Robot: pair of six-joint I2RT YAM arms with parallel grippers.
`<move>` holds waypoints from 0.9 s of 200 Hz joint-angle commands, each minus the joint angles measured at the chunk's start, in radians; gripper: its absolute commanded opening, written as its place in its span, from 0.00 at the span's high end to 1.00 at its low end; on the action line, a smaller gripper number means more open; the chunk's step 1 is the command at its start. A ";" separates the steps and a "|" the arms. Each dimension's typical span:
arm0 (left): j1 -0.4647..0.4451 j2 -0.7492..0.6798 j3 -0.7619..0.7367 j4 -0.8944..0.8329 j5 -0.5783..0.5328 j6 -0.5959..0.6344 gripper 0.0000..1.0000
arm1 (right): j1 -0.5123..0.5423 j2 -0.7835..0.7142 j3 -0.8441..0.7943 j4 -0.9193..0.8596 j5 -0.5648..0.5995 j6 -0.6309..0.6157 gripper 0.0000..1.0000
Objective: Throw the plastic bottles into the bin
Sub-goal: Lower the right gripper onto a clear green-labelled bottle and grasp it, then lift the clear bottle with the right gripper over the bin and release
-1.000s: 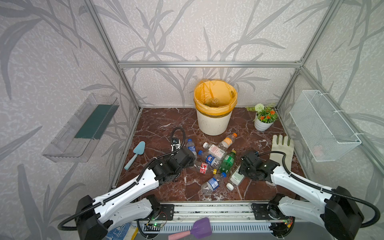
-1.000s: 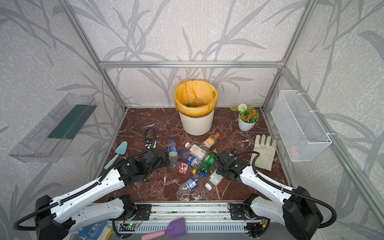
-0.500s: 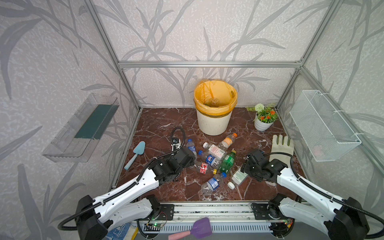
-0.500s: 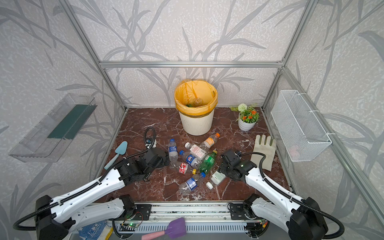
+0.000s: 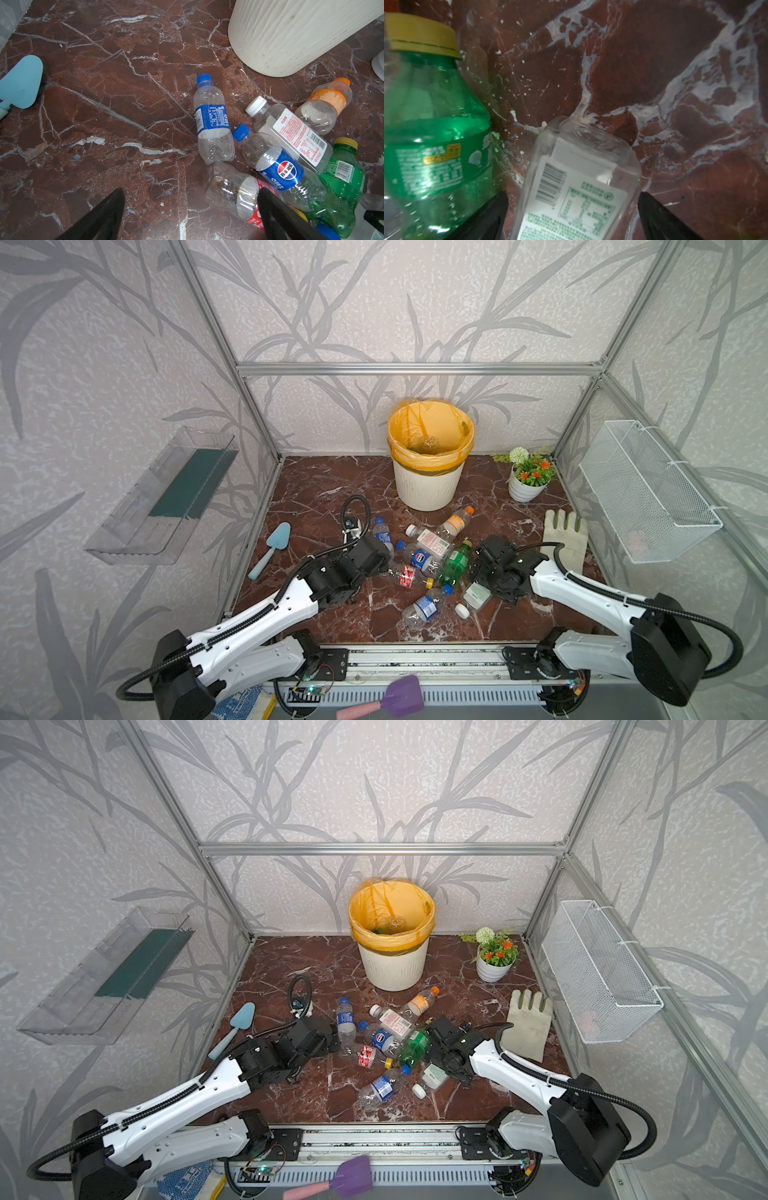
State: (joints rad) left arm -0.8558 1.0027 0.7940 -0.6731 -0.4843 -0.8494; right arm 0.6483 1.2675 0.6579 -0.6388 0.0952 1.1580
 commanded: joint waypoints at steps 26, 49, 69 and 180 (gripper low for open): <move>-0.004 -0.042 -0.027 -0.037 -0.027 -0.031 0.01 | -0.001 0.073 -0.002 0.039 -0.009 -0.053 0.21; -0.003 -0.058 -0.036 -0.050 -0.033 -0.039 0.01 | -0.009 0.063 0.014 0.013 -0.016 -0.066 0.40; -0.003 -0.070 -0.045 -0.056 -0.037 -0.048 0.01 | -0.009 0.003 0.048 -0.013 0.012 -0.095 0.47; -0.002 -0.067 -0.121 0.023 -0.018 -0.132 0.01 | -0.127 -0.087 0.953 0.124 0.183 -0.938 0.50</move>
State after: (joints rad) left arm -0.8558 0.9386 0.6987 -0.6693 -0.4919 -0.9405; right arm 0.5251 1.1633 1.4010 -0.6106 0.2340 0.4866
